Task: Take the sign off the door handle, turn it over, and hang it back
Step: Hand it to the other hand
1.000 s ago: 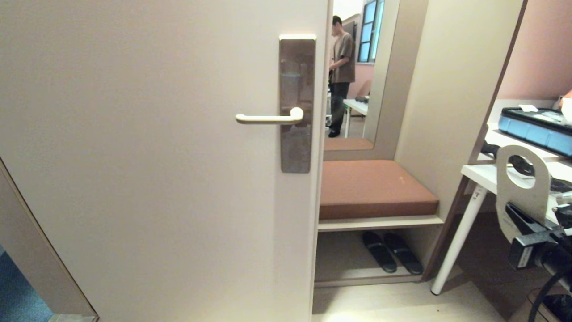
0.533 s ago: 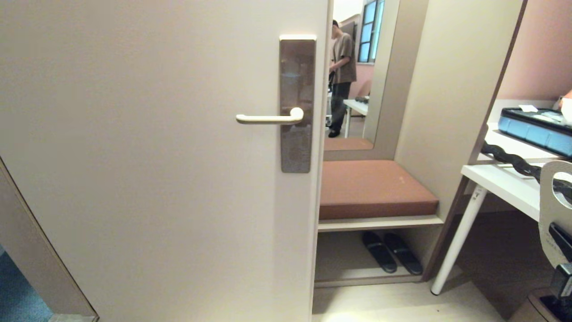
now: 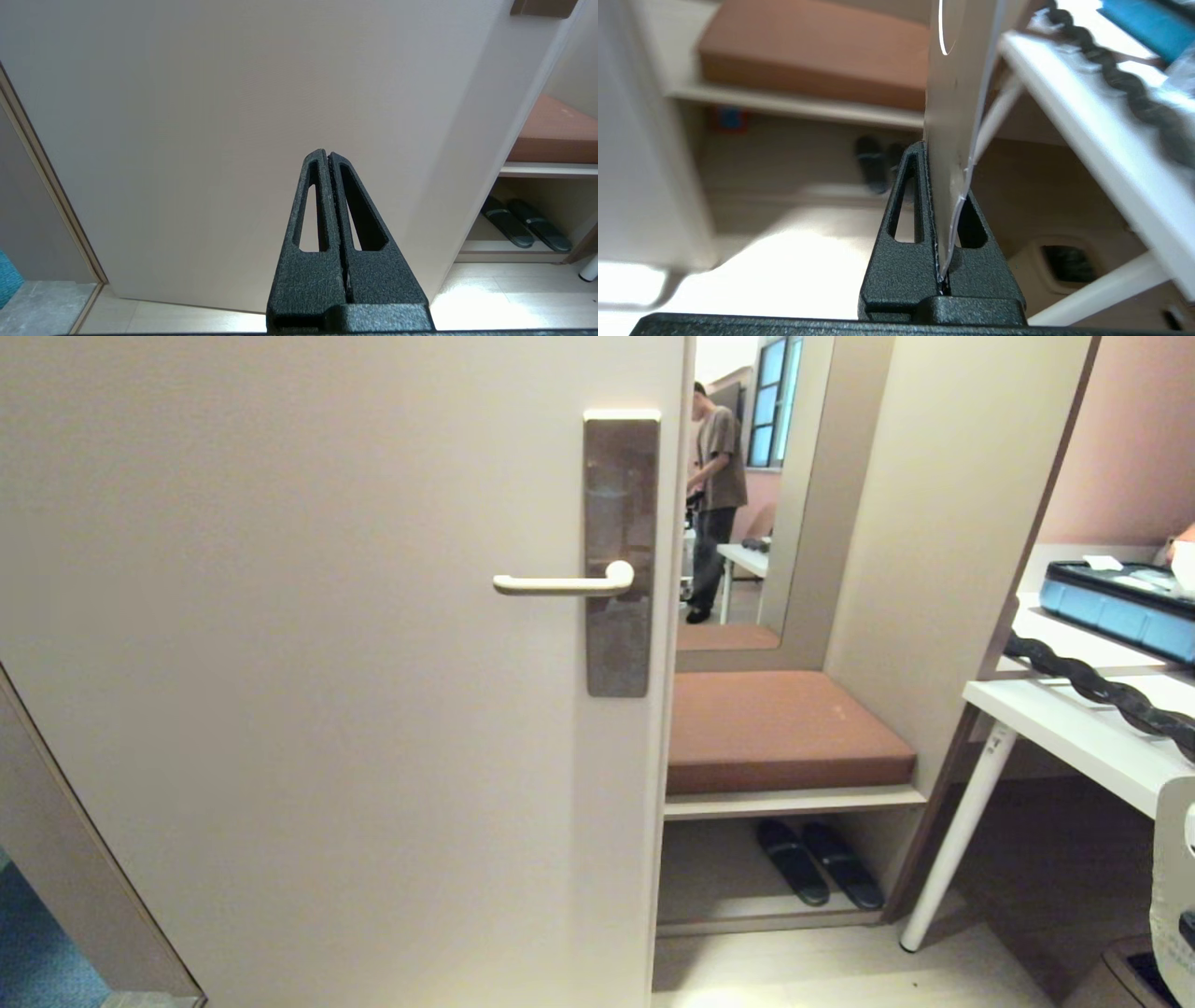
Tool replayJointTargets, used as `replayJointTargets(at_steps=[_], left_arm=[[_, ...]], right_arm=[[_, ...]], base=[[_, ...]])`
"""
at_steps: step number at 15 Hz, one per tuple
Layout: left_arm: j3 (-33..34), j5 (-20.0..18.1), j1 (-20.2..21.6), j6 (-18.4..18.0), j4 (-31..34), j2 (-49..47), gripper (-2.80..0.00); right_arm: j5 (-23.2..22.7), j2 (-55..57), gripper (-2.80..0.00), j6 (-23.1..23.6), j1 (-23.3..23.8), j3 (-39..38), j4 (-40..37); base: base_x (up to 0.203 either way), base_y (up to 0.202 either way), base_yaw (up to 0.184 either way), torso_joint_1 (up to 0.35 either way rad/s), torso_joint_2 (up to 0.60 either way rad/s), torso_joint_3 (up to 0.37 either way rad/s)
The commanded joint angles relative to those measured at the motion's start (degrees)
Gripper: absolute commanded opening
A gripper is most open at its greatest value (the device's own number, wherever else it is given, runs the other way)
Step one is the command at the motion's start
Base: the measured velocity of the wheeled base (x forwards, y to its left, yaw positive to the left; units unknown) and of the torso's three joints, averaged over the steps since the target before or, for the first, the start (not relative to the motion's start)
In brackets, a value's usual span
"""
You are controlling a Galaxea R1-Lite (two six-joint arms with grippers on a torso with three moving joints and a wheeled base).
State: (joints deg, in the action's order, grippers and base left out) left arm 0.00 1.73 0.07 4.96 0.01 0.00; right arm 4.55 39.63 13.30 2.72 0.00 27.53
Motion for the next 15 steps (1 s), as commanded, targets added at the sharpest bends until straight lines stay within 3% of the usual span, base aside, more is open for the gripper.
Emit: replayJointTargets(at_steps=[1,6,15], left_arm=[[0.0,0.03,0.01,0.05,-0.01,-0.09,-2.8],[0.0,0.03,0.01,0.05,-0.01,-0.09,-2.8],[0.0,0.03,0.01,0.05,-0.06,-0.09,-2.8]], right_arm=[[-3.29,-9.14,-2.8,-0.06,1.69,0.0,-8.64],[-4.81,-22.92,-2.8,-0.56,1.82,0.01,-24.57],[-6.07,-29.18,-2.8,-6.86,-2.0,0.0,-27.88]], base=[[0.0,0.0,0.0,0.0,0.0,0.0],[0.0,0.0,0.0,0.0,0.0,0.0],[0.0,0.0,0.0,0.0,0.0,0.0]])
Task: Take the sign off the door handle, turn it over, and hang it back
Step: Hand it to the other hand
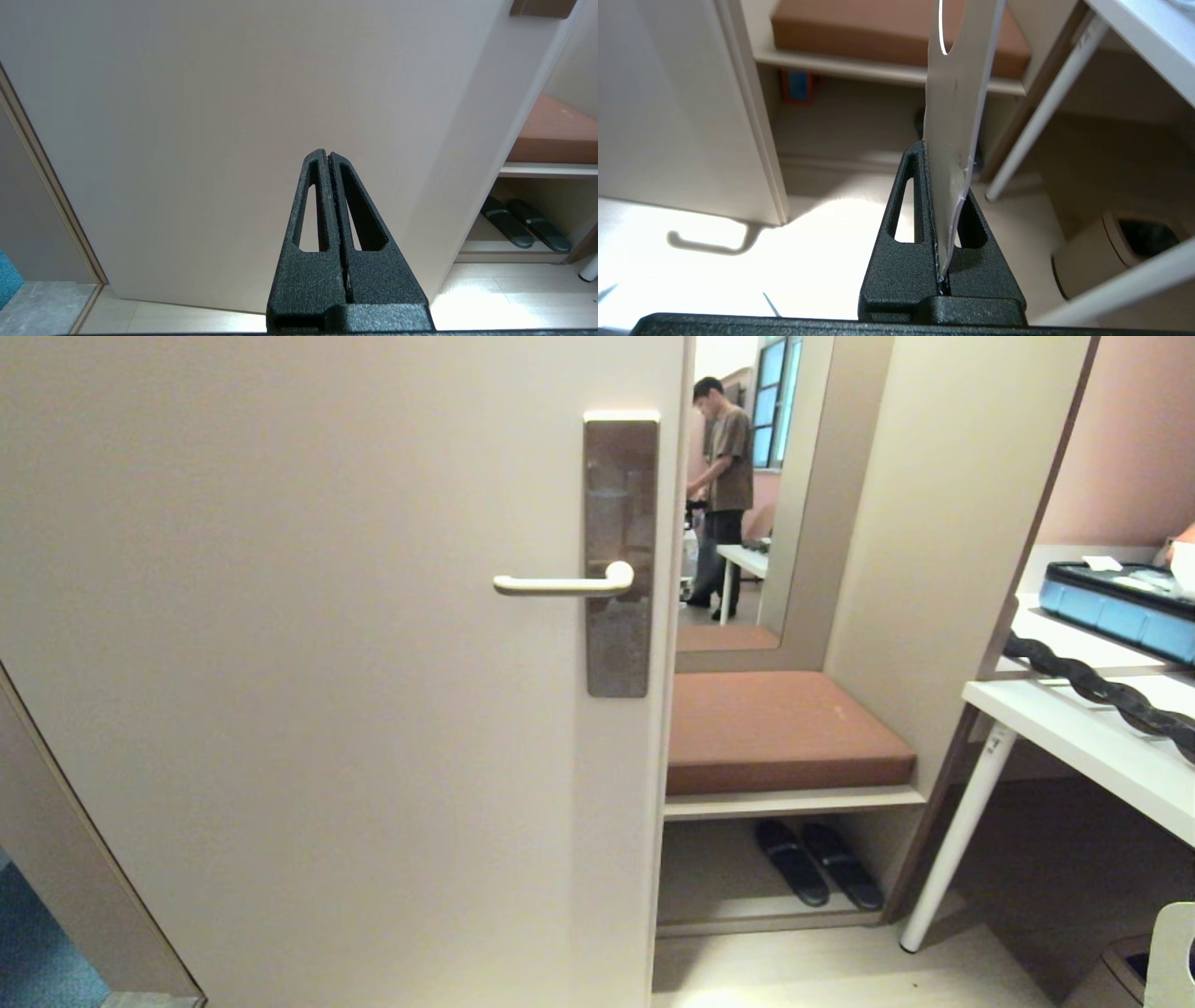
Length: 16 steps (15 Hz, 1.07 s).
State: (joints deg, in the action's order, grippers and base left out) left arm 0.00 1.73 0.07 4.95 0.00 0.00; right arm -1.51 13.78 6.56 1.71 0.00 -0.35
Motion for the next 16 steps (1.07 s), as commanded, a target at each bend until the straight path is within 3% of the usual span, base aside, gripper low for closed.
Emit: replayJointTargets(at_steps=[1,4,16], left_arm=[[0.0,0.03,0.01,0.06,0.0,-0.09,-2.8],[0.0,0.03,0.01,0.06,-0.08,-0.09,-2.8],[0.0,0.03,0.01,0.06,-0.09,-0.09,-2.8]], right_arm=[[0.01,-5.68,-2.8,-0.21,-1.33,0.0,0.0],[0.09,-13.37,-2.8,-0.68,-1.59,0.0,-0.06],[0.28,-13.78,-2.8,-1.99,-1.62,0.0,-0.09]], base=[[0.0,0.0,0.0,0.0,0.0,0.0],[0.0,0.0,0.0,0.0,0.0,0.0],[0.0,0.0,0.0,0.0,0.0,0.0]])
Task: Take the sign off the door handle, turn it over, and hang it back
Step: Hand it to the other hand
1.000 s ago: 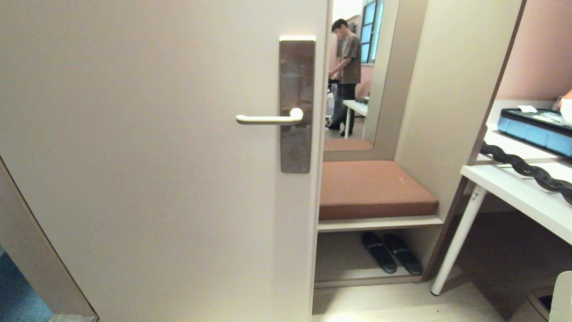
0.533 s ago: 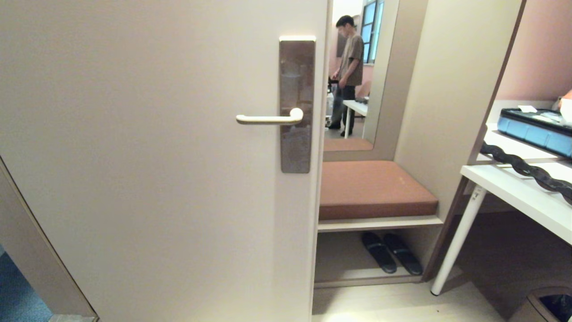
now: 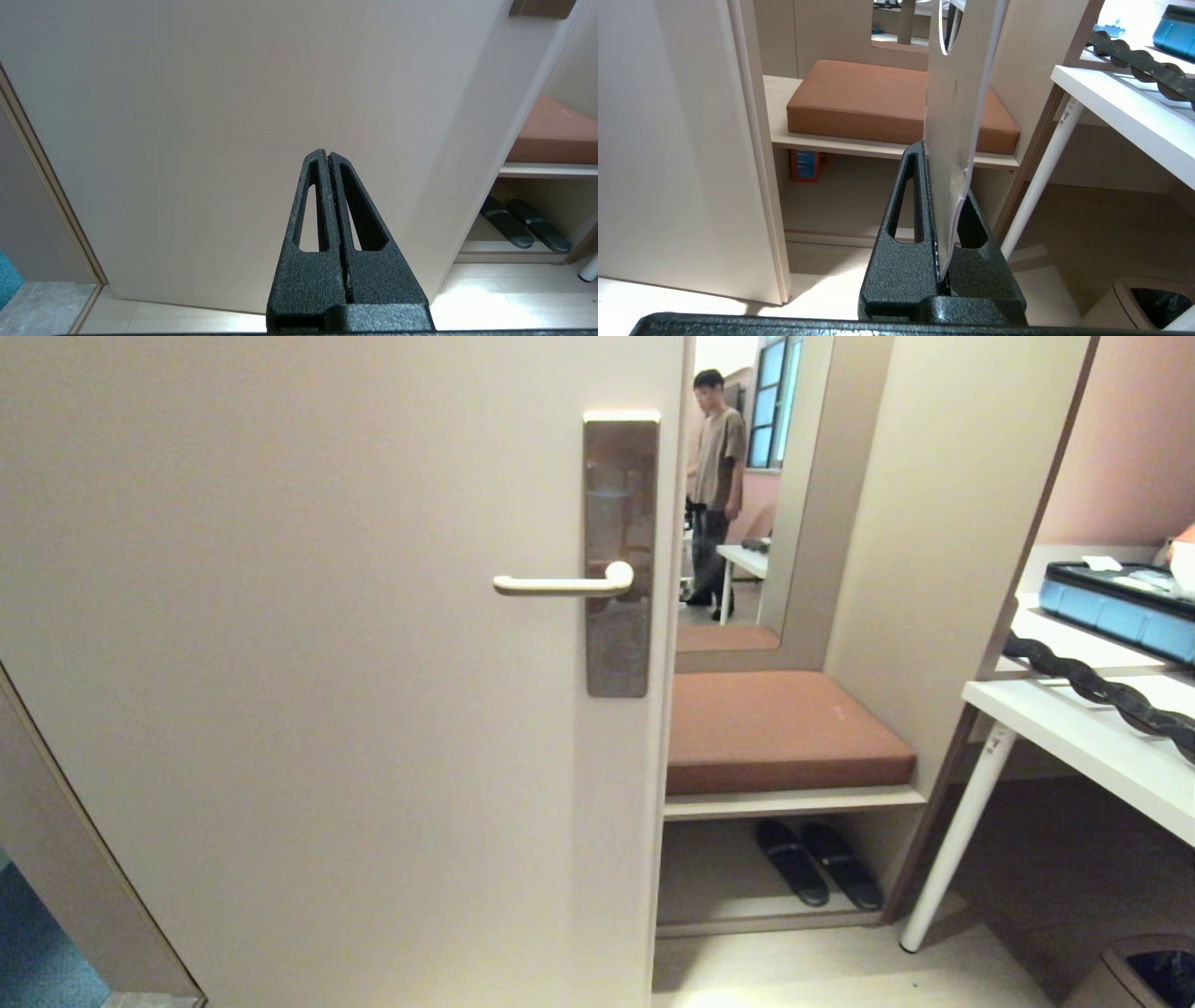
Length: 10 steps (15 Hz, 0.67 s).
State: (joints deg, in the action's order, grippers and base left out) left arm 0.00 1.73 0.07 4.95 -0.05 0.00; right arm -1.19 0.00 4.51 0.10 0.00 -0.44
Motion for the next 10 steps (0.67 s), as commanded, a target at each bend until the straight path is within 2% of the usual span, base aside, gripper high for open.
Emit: replayJointTargets(at_steps=[1,10], left_arm=[[0.0,0.03,0.01,0.06,0.05,-0.09,-2.8],[0.0,0.03,0.01,0.06,-0.01,-0.09,-2.8]], right_arm=[[-0.04,0.0,-2.8,0.06,-0.01,0.0,0.0],[-0.04,0.0,-2.8,0.06,-0.01,0.0,0.0]], base=[[0.0,0.0,0.0,0.0,0.0,0.0],[0.0,0.0,0.0,0.0,0.0,0.0]])
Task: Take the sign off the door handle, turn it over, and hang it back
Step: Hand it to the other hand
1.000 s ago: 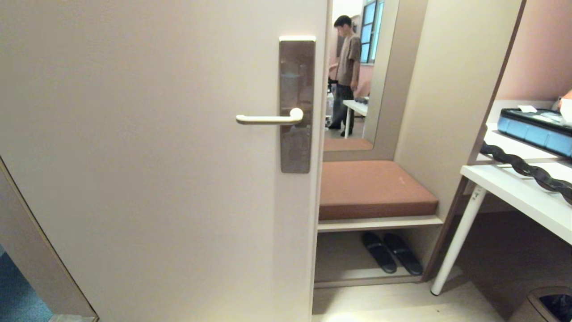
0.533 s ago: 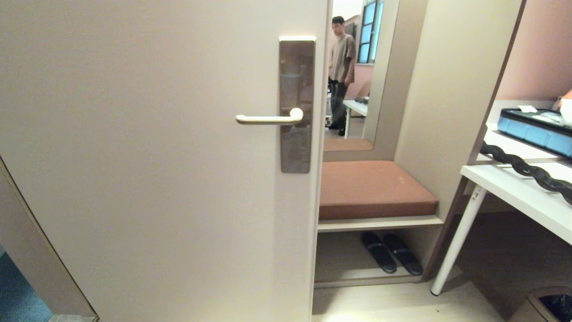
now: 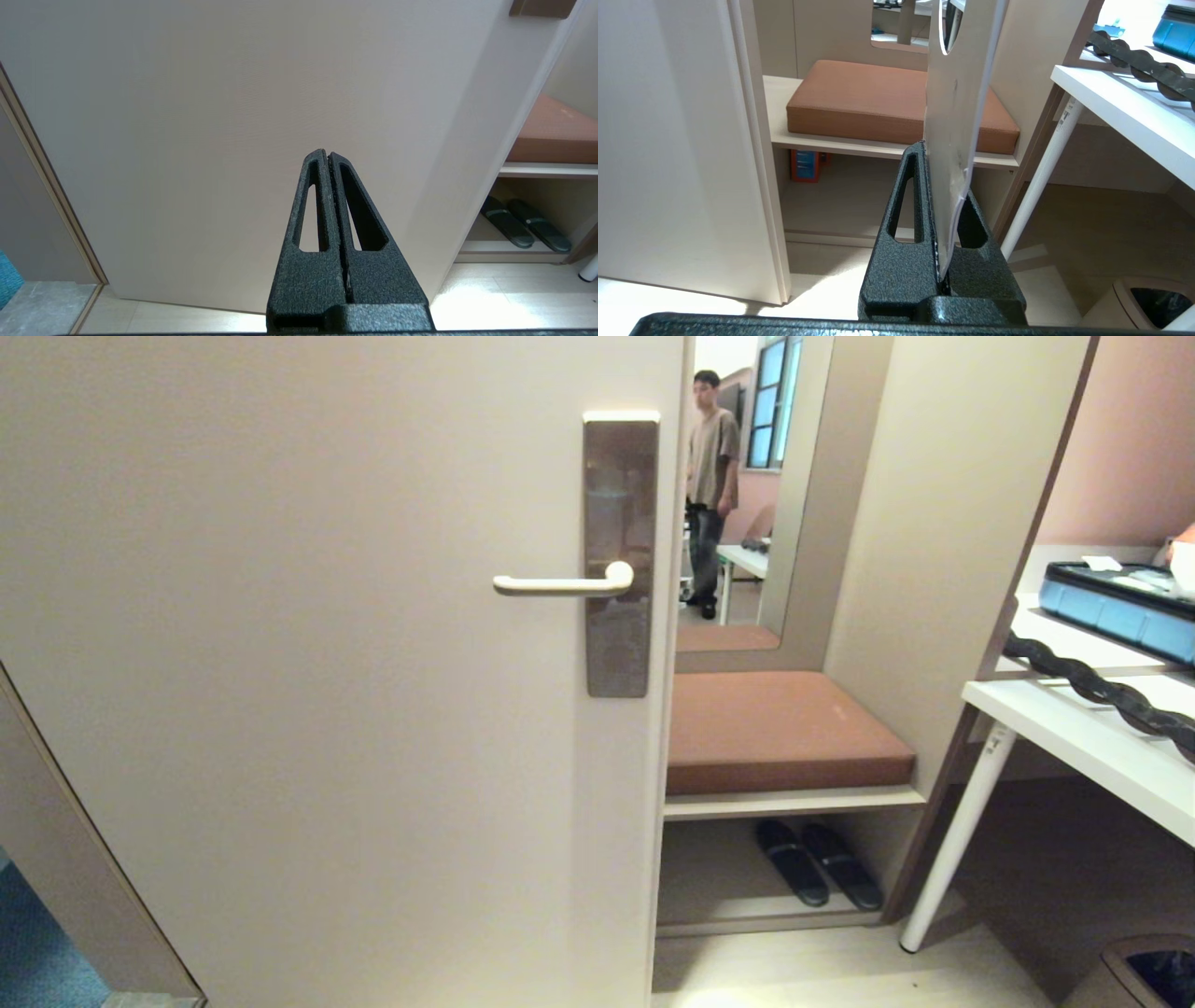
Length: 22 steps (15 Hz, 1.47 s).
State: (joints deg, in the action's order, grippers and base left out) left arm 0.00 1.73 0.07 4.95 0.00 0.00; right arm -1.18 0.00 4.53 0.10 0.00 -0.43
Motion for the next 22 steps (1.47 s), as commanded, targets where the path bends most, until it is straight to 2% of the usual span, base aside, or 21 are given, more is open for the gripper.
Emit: replayJointTargets(at_steps=[1,20,22], left_arm=[[0.0,0.03,0.01,0.06,-0.02,-0.09,-2.8],[0.0,0.03,0.01,0.15,0.0,-0.09,-2.8],[0.0,0.03,0.01,0.15,0.0,-0.09,-2.8]], right_arm=[[-0.05,0.0,-2.8,0.04,-0.01,0.0,-0.01],[-0.05,0.0,-2.8,0.04,-0.01,0.0,-0.01],[-0.05,0.0,-2.8,0.04,-0.01,0.0,-0.01]], base=[[0.0,0.0,0.0,0.0,0.0,0.0],[0.0,0.0,0.0,0.0,0.0,0.0],[-0.001,-0.119,-0.004,0.003,0.0,0.0]])
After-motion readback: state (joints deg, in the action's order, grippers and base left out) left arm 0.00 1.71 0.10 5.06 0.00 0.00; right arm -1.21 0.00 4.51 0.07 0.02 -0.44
